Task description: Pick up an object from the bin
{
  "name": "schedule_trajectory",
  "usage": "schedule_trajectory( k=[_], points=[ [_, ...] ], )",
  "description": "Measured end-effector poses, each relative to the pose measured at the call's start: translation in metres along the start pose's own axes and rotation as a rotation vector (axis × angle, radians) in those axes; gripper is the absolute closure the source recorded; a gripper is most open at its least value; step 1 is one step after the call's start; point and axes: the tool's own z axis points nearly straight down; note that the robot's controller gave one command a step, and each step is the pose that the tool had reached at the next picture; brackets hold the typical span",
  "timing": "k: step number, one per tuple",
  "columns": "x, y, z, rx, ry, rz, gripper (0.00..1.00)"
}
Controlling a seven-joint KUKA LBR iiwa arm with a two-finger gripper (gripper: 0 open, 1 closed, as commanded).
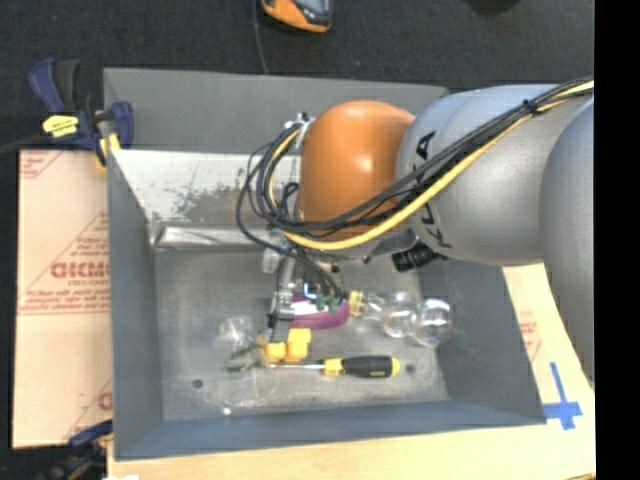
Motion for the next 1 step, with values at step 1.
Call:
schedule_trajectory(
  k=[1],
  points=[
    [-0.0351,-0.0478,0.0417,0.0,-0.001,-0.116,0.0]
  ],
)
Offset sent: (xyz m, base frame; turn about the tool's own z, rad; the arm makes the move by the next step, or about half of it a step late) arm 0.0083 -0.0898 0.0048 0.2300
